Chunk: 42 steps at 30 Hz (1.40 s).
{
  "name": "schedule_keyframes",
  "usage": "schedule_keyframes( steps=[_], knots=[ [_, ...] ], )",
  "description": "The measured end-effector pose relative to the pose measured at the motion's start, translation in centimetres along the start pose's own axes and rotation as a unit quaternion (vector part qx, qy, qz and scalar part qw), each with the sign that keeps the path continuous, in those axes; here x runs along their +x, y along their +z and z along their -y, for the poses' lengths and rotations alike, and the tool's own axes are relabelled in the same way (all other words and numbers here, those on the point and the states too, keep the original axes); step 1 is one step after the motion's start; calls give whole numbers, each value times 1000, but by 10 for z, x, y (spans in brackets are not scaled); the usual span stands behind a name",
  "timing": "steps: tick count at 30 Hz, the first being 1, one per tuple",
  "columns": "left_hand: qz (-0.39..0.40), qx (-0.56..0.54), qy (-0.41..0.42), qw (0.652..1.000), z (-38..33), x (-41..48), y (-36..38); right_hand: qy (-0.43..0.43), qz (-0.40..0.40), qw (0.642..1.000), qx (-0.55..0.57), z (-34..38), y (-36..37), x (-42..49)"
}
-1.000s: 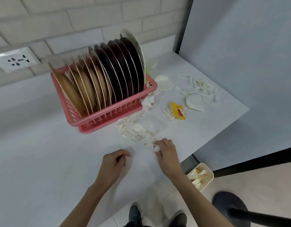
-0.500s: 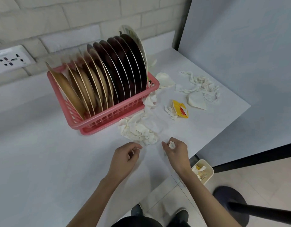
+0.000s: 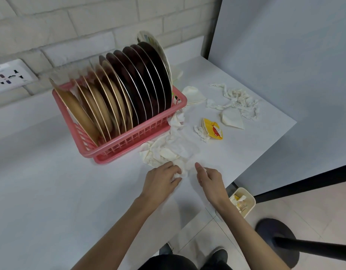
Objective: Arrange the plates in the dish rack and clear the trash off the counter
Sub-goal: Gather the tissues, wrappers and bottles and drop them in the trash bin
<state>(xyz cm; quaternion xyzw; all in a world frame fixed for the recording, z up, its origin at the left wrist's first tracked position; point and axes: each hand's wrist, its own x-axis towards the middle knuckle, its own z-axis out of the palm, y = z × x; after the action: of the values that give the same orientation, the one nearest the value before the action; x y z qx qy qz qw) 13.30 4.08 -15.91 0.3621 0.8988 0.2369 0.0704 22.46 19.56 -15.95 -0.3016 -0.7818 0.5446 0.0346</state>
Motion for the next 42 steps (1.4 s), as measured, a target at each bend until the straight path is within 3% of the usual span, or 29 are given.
schedule_keyframes(
  steps=[8, 10, 13, 19, 23, 28, 38, 42],
  knots=[
    [-87, -211, -5, 974, 14, -50, -30, -14, 12, 997, -72, -11, 6, 6],
    [-101, -249, -51, 962, 16, -56, -39, -29, 20, 995, -93, -14, 8, 6],
    [-138, -295, -140, 935, 22, -60, -47, -51, 37, 992, -112, -12, 15, 4],
    [-191, -434, -206, 856, 18, -52, -61, -47, 42, 997, -53, -11, 20, -2],
    [-163, -487, -233, 826, 3, -48, -56, -43, 48, 998, -29, -7, 14, -10],
    [-104, -446, -212, 863, -26, -41, -34, -23, 35, 999, 20, -10, -2, -22],
    [28, -494, -162, 854, -125, -20, 14, -58, -39, 997, 44, -34, -87, -56],
    [74, -448, -113, 884, -175, -16, 50, -33, -47, 997, 60, -68, -137, -74]
  ],
)
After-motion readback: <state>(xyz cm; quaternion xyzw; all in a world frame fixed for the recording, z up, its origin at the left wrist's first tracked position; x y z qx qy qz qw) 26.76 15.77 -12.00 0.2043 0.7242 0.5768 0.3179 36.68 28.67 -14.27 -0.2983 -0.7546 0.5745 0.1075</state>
